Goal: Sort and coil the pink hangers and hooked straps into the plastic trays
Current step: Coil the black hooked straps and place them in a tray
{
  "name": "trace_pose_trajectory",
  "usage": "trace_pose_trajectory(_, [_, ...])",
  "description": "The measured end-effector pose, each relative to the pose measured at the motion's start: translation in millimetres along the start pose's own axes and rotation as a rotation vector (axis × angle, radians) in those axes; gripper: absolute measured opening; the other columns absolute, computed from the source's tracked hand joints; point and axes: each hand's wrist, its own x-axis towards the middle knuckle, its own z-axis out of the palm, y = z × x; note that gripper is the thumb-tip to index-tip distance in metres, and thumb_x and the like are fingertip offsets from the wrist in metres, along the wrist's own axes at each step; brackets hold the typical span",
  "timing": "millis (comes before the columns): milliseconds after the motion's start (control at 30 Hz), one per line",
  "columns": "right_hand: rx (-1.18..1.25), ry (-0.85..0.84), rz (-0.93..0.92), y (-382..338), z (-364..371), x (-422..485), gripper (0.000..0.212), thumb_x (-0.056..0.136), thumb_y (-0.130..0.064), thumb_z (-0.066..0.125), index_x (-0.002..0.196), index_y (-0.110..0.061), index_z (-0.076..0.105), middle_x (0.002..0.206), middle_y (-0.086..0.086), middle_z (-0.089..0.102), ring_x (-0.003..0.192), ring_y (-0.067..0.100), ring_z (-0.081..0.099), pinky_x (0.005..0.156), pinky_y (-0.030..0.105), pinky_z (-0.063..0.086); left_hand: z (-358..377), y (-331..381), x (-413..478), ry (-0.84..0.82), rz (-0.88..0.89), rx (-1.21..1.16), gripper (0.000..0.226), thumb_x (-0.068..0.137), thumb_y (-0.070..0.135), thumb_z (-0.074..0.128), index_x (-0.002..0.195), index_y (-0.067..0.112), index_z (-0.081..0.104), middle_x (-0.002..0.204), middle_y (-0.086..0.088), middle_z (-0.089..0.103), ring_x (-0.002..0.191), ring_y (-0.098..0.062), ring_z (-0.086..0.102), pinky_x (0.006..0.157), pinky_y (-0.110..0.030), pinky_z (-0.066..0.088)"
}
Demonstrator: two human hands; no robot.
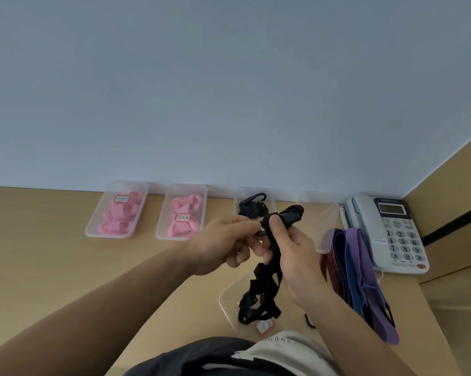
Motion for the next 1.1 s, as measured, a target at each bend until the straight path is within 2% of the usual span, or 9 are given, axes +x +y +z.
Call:
trace_pose_trajectory(67, [-0.031,0.01,0.01,-1.1,-1.2,0.7,0.055,0.083,-0.055,0.057,0.088,-0.001,0.066,0.063,0.006,0.065,0.05,0.016,0.055,0.047,0.027,0.045,0.3,-2.4,1.0,0.026,0.064,0.042,0.024,0.098,0.028,0.056,0.083,0.01,0.059,0.07,-0.003,0.067,0.046,-0.011,0.046,0.043,-0.022,0.031])
trace_pose_trajectory(133, [-0.072,0.009,0.047,-0.5,-3.5,1.3,0.048,0.09,-0.053,0.054,0.086,-0.008,0.069,0.067,0.008,0.071,0.051,0.017,0.06,0.046,0.027,0.05,1.7,-4.9,1.3,0.142,0.132,0.276,0.023,0.099,0.027,0.057,0.084,0.01,0.056,0.068,0.003,0.069,0.048,-0.011,0.05,0.045,-0.023,0.037])
trace_pose_trajectory(233, [-0.188,0.023,0.112,2.7,-3.4,3.0,0.053,0.095,-0.056,0.046,0.083,-0.009,0.069,0.07,0.008,0.074,0.054,0.02,0.066,0.056,0.036,0.056,9.4,-7.7,1.5,0.294,0.282,0.664,0.025,0.096,0.034,0.06,0.083,0.013,0.057,0.065,0.012,0.07,0.054,-0.007,0.058,0.052,-0.024,0.046])
trace_pose_trajectory(333, [-0.314,0.043,0.084,2.2,-6.5,7.1,0.057,0.096,-0.057,0.041,0.076,-0.012,0.069,0.065,0.002,0.072,0.05,0.014,0.064,0.05,0.025,0.052,13.3,-10.4,3.0,0.377,0.399,0.975,0.032,0.096,0.04,0.056,0.082,0.011,0.055,0.063,0.012,0.058,0.06,-0.016,0.055,0.052,-0.03,0.036])
trace_pose_trajectory(400, [-0.395,0.038,0.036,-0.5,-12.0,10.4,0.058,0.095,-0.059,0.041,0.072,-0.013,0.068,0.062,0.0,0.07,0.046,0.01,0.058,0.05,0.024,0.047,13.0,-9.4,3.8,0.373,0.409,0.973,0.033,0.097,0.04,0.056,0.082,0.01,0.054,0.063,0.008,0.058,0.058,-0.018,0.054,0.052,-0.032,0.036])
trace_pose_trajectory(533, [-0.466,0.036,-0.032,-1.2,-18.1,13.2,0.065,0.082,-0.072,0.044,0.068,-0.012,0.066,0.056,0.0,0.067,0.044,0.008,0.052,0.054,0.03,0.042,7.7,-2.4,1.1,0.22,0.276,0.642,0.031,0.097,0.034,0.059,0.083,0.007,0.053,0.061,0.01,0.065,0.051,-0.011,0.057,0.052,-0.028,0.047])
trace_pose_trajectory(800, [-0.595,0.023,-0.185,-5.5,-25.6,14.0,0.059,0.086,-0.067,0.046,0.059,-0.017,0.063,0.053,-0.003,0.065,0.05,0.013,0.057,0.061,0.043,0.05,3.3,1.5,0.5,0.115,0.217,0.579,0.029,0.1,0.031,0.054,0.09,0.004,0.052,0.067,0.005,0.066,0.058,-0.013,0.06,0.055,-0.023,0.046])
trace_pose_trajectory(933, [-0.521,0.052,-0.099,-7.2,-19.6,11.7,0.056,0.089,-0.06,0.052,0.059,-0.015,0.066,0.051,-0.006,0.064,0.045,0.005,0.052,0.056,0.03,0.043,2.2,-1.6,2.1,0.27,0.357,0.913,0.029,0.101,0.031,0.051,0.086,0.007,0.051,0.07,-0.001,0.061,0.064,-0.026,0.057,0.056,-0.04,0.043])
trace_pose_trajectory(1100, [-0.491,0.096,-0.066,-9.3,2.5,7.7,0.058,0.095,-0.056,0.041,0.068,-0.015,0.071,0.068,-0.003,0.071,0.069,0.014,0.065,0.073,0.039,0.052,6.1,-8.8,1.8,0.358,0.781,1.44,0.024,0.087,0.018,0.039,0.08,0.011,0.061,0.066,-0.003,0.056,0.052,-0.025,0.053,0.042,-0.025,0.025])
